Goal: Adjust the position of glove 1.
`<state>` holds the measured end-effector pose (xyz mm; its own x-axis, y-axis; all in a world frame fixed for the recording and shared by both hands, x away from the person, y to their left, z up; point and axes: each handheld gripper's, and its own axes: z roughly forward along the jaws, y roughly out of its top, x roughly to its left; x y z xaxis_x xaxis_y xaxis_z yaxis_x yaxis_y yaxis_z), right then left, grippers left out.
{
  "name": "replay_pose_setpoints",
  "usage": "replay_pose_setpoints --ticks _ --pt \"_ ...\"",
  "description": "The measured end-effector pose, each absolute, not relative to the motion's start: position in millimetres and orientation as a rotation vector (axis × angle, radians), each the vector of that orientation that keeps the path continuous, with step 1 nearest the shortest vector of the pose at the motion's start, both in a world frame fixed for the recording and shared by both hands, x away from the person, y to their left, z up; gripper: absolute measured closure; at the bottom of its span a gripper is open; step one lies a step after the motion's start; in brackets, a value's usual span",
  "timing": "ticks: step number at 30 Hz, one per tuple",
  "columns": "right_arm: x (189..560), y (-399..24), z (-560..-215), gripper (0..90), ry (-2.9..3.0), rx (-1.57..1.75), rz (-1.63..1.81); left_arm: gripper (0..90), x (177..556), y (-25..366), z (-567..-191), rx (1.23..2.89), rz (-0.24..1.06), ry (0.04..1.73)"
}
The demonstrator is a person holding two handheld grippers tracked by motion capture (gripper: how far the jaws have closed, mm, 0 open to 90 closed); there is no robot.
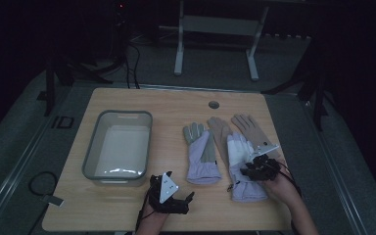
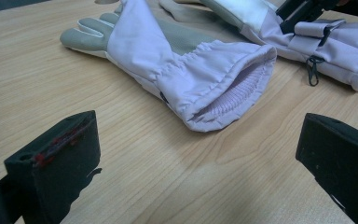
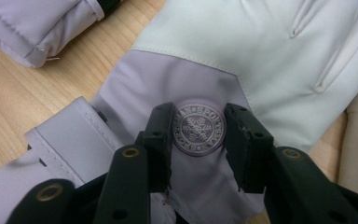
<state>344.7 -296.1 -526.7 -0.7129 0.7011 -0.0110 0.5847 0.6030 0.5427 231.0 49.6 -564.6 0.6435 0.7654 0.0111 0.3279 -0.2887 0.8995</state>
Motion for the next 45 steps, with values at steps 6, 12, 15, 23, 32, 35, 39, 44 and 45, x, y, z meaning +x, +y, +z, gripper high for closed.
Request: replay_pose_setpoints --ticks 6,12,15,23,32,35,39,44,45 --pt "336.7 -295.4 -528.0 75.5 2.556 1.094 0.793 0.0 229.7 49.6 -564.7 1.876 0.566 0.871" --pt "330.4 -301.3 -516.2 79.8 2.538 1.144 0.848 0.0 229.7 49.4 -564.7 1.875 0.571 0.875" --pt "327.4 -308.6 -509.3 80.2 2.546 1.167 0.913 0.0 230.2 49.4 -564.7 1.876 0.565 0.876" --pt "321.4 -319.3 -478.0 80.3 2.507 1.179 0.980 0.0 230.4 49.8 -564.6 1.875 0.564 0.879" --pt "333.2 -300.7 -423.9 80.2 2.471 1.096 0.994 0.0 230.6 50.1 -564.6 1.874 0.561 0.881" --pt "337.3 -290.7 -411.5 80.2 2.466 1.075 0.986 0.0 230.7 50.1 -564.6 1.874 0.562 0.881" --pt "345.2 -266.4 -391.2 80.2 2.459 1.044 0.984 0.0 230.8 50.3 -564.6 1.870 0.558 0.885" --pt "350.4 -237.7 -386.8 80.3 2.493 1.020 0.968 0.0 230.7 50.7 -564.7 1.866 0.554 0.885" --pt "351.6 -232.0 -388.4 80.3 2.501 1.024 0.963 0.0 230.7 50.7 -564.6 1.866 0.554 0.884"
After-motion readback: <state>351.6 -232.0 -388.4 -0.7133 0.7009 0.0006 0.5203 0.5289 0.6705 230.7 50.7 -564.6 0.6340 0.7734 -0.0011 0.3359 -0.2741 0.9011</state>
